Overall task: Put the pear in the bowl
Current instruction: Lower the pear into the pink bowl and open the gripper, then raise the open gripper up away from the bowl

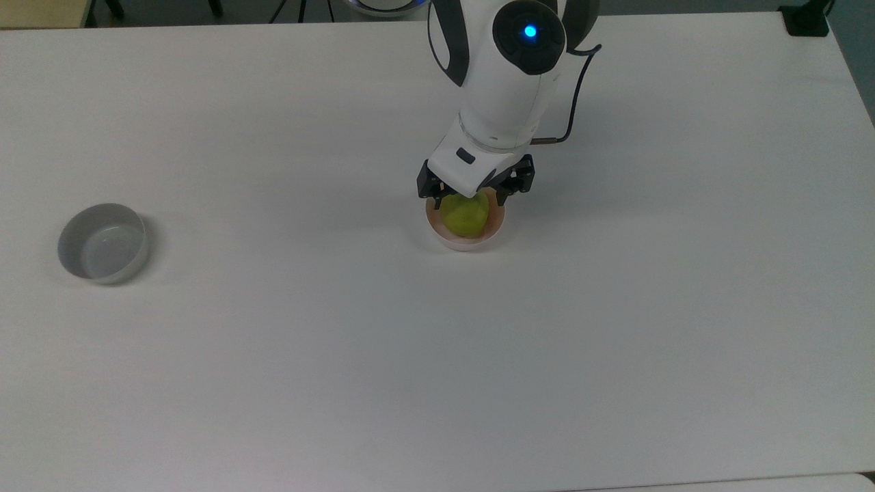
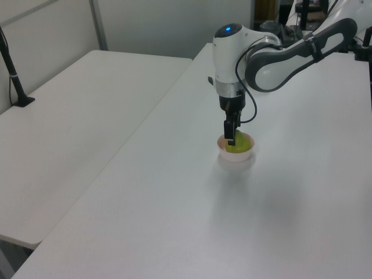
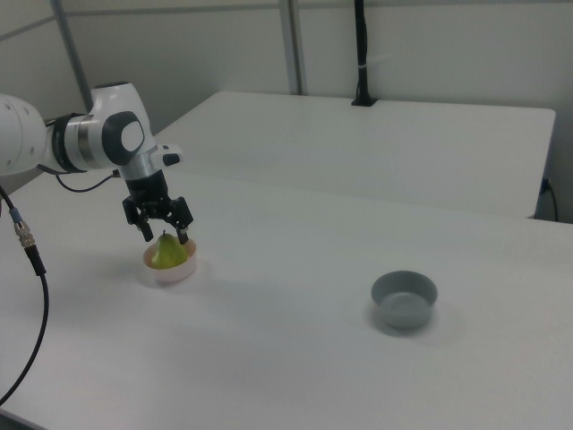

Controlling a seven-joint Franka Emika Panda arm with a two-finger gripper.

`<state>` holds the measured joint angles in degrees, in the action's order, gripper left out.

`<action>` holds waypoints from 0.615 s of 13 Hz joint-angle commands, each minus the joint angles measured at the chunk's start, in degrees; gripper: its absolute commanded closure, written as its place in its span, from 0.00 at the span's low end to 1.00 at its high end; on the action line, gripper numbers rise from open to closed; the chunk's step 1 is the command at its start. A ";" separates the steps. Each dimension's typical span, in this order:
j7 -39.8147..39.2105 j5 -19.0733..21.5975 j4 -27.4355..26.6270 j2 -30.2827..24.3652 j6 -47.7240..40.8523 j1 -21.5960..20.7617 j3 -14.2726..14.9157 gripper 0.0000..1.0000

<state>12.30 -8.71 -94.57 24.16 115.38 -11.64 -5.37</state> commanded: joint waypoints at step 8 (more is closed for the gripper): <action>-7.99 1.32 1.32 -13.33 -12.70 8.11 1.24 0.00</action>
<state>7.62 -8.71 -92.32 16.55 107.67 -6.33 -4.38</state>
